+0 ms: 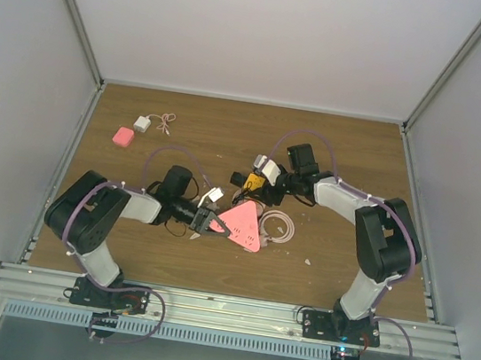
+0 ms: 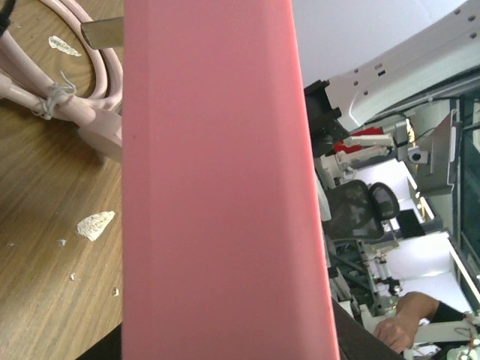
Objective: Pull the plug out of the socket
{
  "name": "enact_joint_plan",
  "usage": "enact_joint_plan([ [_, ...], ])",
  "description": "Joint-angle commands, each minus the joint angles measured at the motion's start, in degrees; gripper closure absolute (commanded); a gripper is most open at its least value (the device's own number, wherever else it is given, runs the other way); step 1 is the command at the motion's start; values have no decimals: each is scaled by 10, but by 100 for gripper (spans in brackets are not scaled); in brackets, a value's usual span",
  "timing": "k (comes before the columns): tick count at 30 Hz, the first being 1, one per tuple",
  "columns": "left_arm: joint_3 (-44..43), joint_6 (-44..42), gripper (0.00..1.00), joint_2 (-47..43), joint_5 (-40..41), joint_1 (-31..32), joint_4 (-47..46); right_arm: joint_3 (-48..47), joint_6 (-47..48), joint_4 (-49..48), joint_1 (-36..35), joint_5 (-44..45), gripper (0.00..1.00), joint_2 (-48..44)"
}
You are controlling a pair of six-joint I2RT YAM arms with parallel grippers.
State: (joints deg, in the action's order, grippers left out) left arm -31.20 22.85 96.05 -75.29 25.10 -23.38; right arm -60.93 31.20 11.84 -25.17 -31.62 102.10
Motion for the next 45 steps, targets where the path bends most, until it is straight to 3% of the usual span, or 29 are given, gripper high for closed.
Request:
enact_joint_plan([
  [1,3,-113,100,-42,4,3,78,-4,1,43,9,66,98,27],
  [9,-16,-182,100,-122,27,-41,164,-10,3,54,10,62,95,19],
  [19,-35,-225,100,-234,95,-176,250,-12,11,57,10,49,94,19],
  [24,-82,-320,100,-244,104,-244,355,-10,11,57,9,42,94,17],
  [32,-187,-412,100,-161,109,-361,460,-11,12,60,9,39,94,15],
  [45,-350,-356,100,59,105,-353,423,-13,12,61,8,40,94,19],
])
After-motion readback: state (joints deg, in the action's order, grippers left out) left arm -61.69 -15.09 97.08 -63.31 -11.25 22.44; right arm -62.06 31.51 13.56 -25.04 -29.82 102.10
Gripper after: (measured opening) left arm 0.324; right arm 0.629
